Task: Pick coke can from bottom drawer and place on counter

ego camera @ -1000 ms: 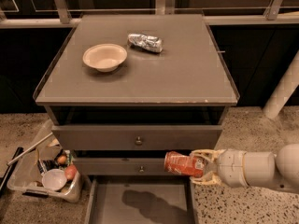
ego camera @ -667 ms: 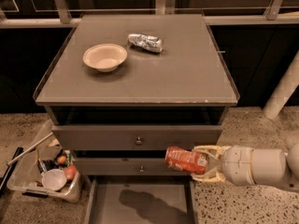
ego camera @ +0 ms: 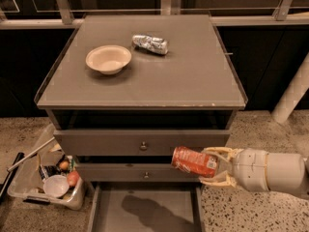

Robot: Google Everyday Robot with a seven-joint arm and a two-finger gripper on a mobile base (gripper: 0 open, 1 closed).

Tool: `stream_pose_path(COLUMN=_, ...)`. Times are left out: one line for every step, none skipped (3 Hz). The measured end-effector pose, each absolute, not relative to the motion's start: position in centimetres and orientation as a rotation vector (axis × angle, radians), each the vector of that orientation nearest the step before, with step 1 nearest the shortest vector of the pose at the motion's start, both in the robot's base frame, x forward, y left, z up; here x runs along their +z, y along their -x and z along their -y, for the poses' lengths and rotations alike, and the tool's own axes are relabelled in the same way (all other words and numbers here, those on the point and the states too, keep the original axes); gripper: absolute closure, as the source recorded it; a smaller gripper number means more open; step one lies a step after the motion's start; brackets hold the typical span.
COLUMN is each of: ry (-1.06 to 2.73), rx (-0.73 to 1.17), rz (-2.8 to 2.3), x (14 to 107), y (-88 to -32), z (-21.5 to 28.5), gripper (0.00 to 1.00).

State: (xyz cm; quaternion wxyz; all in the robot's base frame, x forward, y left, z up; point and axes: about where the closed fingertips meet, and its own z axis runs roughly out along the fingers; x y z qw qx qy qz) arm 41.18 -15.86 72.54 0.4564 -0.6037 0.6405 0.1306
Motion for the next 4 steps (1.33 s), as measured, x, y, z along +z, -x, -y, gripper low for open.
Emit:
stream_pose_path(ry=1.525, rx=0.289, rz=-1.536, x=74.7, y=-40.4, z=15.2, gripper=1.0)
stream_pose_path(ry=1.578, rx=0.262, rz=-1.481, x=80.5, y=-41.7, z=13.6, gripper=1.0)
stream_pose_path(ry=1.612, rx=0.238, rz=-1.445, x=87.1, y=-45.5, z=12.7, gripper=1.0)
stream_pose_path(ry=1.6, rx=0.213, rz=-1.383, x=90.7, y=-47.6, z=11.7, gripper=1.0)
